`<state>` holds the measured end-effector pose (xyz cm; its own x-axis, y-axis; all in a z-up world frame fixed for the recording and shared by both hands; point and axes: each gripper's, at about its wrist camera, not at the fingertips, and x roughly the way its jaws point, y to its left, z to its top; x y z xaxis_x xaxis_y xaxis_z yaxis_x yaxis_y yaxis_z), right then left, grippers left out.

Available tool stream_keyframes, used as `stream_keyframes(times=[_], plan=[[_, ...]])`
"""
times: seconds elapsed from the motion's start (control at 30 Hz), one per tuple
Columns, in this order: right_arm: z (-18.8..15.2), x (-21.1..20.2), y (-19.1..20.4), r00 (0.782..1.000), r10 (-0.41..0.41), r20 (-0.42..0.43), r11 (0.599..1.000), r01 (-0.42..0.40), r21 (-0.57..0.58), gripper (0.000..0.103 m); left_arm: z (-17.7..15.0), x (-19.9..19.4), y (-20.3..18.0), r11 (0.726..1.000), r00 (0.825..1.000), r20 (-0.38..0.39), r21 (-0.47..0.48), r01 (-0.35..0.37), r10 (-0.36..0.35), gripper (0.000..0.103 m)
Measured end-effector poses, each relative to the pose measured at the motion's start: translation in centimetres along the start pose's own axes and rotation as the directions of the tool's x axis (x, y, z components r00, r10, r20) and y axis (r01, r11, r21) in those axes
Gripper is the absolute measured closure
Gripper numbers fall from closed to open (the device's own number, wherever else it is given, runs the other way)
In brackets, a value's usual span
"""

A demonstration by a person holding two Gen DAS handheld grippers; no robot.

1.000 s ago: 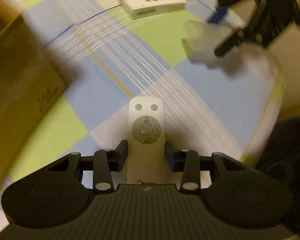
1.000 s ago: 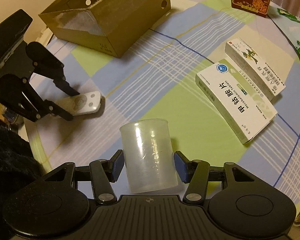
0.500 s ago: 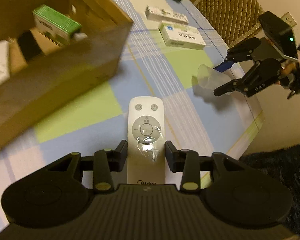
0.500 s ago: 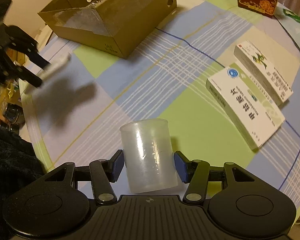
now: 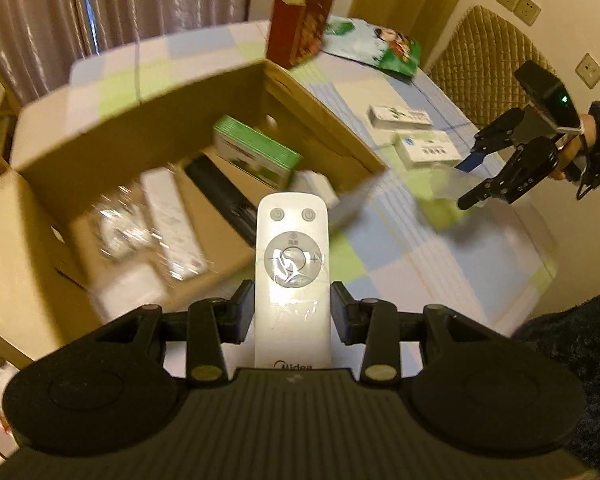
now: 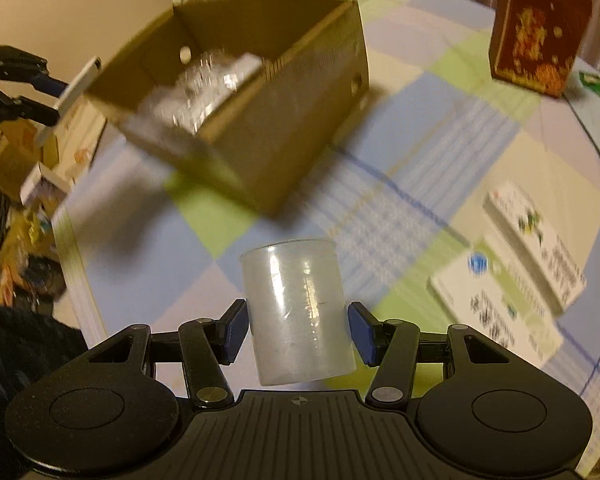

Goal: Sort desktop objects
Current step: 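Carry the white remote and clear plastic cup over the cardboard box with both tools, then lower the white remote and clear cup into the box and open both tools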

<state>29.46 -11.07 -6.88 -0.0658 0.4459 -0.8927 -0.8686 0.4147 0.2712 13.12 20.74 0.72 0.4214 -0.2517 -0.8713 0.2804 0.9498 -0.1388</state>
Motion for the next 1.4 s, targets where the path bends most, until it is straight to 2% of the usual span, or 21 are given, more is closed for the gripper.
stream_keyframes(times=[0.17, 0.37, 0.5, 0.67, 0.77, 0.9, 1.03, 1.13, 1.17, 1.23, 1.3, 1.33, 1.4], plan=[[3.7, -1.2, 0.7, 0.998, 0.001, 0.057, 1.000, -0.001, -0.005, 0.049, 1.5, 0.0, 3.4, 0.998, 0.999, -0.018, 0.053, -0.034, 0.035, 0.068], [8.5, -2.5, 2.3, 0.991, 0.024, 0.134, 1.000, -0.022, -0.014, 0.049, 3.3, 1.9, 7.3, 0.993, 0.998, -0.059, 0.113, -0.027, 0.034, 0.068], [11.7, -2.4, 3.9, 0.984, 0.058, 0.171, 0.998, -0.053, -0.036, 0.049, 4.3, 3.8, 9.6, 0.990, 0.995, -0.101, 0.142, 0.015, 0.000, 0.068], [15.4, -0.6, 6.2, 0.984, 0.081, 0.156, 0.994, -0.067, -0.091, 0.049, 5.2, 7.0, 10.9, 0.973, 0.978, -0.185, 0.188, 0.135, -0.100, 0.068], [16.9, 0.7, 6.8, 0.990, 0.078, 0.121, 0.991, -0.064, -0.118, 0.049, 5.4, 9.3, 10.9, 0.950, 0.956, -0.255, 0.235, 0.206, -0.144, 0.068], [18.3, 2.6, 7.2, 0.997, 0.048, 0.066, 0.988, -0.037, -0.151, 0.049, 5.4, 12.1, 10.8, 0.911, 0.916, -0.353, 0.283, 0.299, -0.191, 0.068], [18.8, 3.8, 7.3, 0.999, 0.032, 0.029, 0.984, -0.027, -0.174, 0.049, 5.0, 14.7, 10.6, 0.860, 0.860, -0.459, 0.322, 0.395, -0.223, 0.068], [19.1, 4.6, 7.2, 1.000, 0.021, 0.010, 0.983, -0.019, -0.180, 0.049, 5.0, 16.2, 10.8, 0.836, 0.814, -0.521, 0.302, 0.458, -0.258, 0.068], [19.1, 4.9, 7.2, 1.000, 0.018, -0.001, 0.982, -0.018, -0.186, 0.049, 5.0, 16.6, 10.9, 0.831, 0.805, -0.533, 0.301, 0.467, -0.260, 0.068], [19.2, 5.3, 7.3, 1.000, 0.012, -0.021, 0.980, -0.016, -0.198, 0.049, 4.8, 17.1, 11.1, 0.827, 0.799, -0.549, 0.313, 0.467, -0.243, 0.068], [19.3, 5.8, 7.3, 0.999, 0.006, -0.041, 0.978, -0.014, -0.210, 0.049, 4.3, 17.5, 11.0, 0.817, 0.775, -0.588, 0.315, 0.484, -0.232, 0.076], [19.4, 6.1, 7.4, 0.999, 0.006, -0.053, 0.975, -0.017, -0.220, 0.049, 4.1, 17.6, 11.1, 0.817, 0.767, -0.598, 0.309, 0.487, -0.231, 0.076], [19.7, 6.8, 7.5, 0.997, 0.012, -0.079, 0.971, -0.030, -0.235, 0.049, 3.8, 17.6, 11.3, 0.820, 0.770, -0.597, 0.309, 0.482, -0.228, 0.075]])
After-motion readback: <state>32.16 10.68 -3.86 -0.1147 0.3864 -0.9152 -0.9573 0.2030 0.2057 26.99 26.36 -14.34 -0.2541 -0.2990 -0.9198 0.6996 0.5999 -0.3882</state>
